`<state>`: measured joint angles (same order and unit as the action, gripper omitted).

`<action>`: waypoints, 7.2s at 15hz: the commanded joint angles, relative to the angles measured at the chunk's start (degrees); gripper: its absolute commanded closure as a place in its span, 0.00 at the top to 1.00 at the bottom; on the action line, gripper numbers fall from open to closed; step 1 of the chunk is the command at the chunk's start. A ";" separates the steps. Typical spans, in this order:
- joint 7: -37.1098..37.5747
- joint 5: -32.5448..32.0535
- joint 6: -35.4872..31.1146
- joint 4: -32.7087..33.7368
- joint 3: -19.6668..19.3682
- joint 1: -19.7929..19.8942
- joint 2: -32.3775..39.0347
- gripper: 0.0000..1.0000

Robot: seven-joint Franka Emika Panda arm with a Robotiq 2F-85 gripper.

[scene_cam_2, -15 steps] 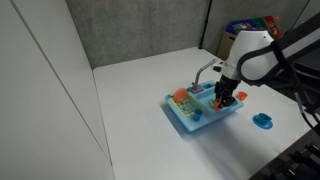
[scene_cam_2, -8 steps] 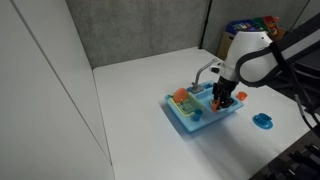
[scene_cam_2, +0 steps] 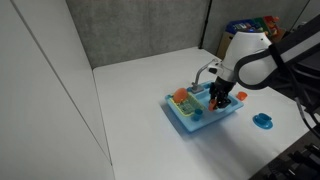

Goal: Remove the orange cup from the sink and put it on the countertop next to blue cup

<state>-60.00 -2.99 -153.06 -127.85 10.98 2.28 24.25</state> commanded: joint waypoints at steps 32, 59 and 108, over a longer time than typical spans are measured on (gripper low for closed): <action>-0.70 -4.34 -5.84 0.59 1.07 0.35 4.64 0.74; 14.88 10.55 9.11 -2.94 -1.31 3.42 -8.05 1.00; 57.99 5.03 40.28 -13.48 -14.47 2.85 -48.47 1.00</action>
<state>-4.14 4.02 -115.80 -141.28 -3.07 4.51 -20.26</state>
